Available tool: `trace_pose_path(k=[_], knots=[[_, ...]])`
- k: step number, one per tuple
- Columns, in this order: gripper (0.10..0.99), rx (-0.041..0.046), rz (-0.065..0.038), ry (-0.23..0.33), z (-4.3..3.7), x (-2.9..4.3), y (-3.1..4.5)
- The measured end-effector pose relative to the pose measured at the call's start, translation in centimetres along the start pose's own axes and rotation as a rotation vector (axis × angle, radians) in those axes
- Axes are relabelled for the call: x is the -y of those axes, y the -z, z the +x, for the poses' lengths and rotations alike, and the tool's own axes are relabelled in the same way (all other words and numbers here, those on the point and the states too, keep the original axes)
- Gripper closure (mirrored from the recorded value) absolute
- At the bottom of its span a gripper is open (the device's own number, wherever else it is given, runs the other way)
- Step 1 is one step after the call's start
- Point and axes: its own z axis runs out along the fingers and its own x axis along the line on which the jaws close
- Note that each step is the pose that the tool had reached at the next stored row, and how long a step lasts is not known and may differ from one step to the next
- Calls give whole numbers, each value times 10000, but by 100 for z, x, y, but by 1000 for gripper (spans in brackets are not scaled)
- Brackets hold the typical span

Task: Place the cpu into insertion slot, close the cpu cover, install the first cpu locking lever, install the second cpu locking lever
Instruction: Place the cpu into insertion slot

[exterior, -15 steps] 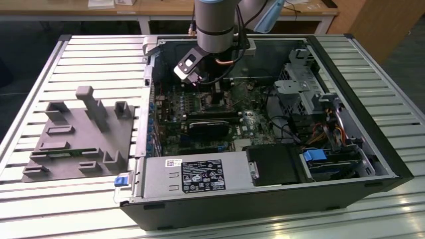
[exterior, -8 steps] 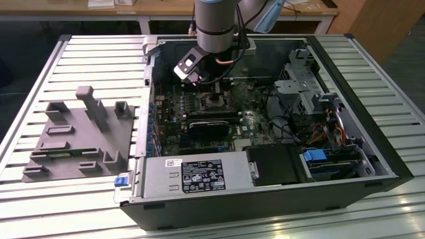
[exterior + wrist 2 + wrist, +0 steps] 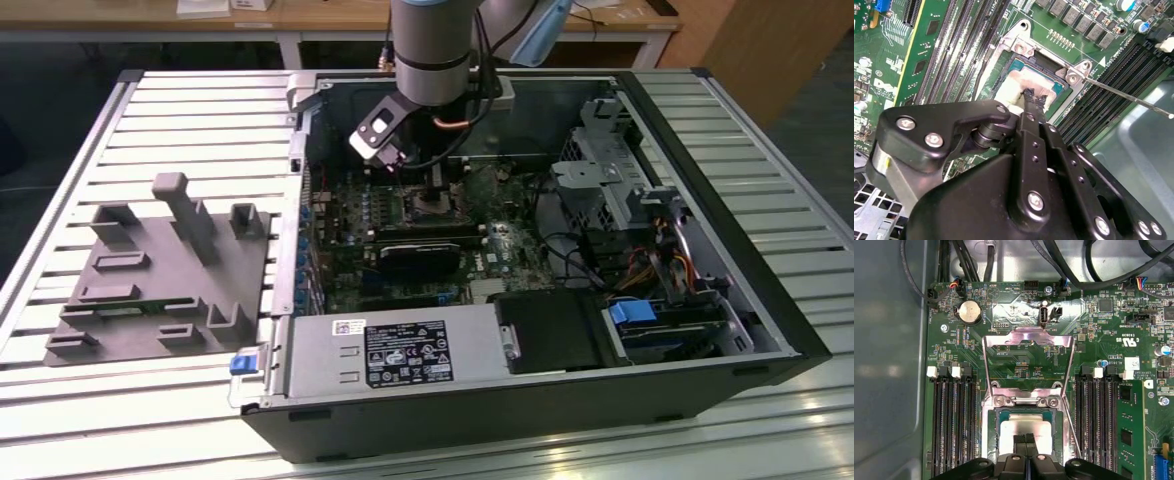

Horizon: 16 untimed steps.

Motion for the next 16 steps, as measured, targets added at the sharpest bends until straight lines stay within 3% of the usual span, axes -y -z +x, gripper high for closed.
trace_pose_path(k=[4, 10, 16], knots=[[980, 2, -2, -30, 0, -26, -7], [980, 35, -17, -511, -1, -25, -37], [980, 37, -18, -525, -2, -23, -70]])
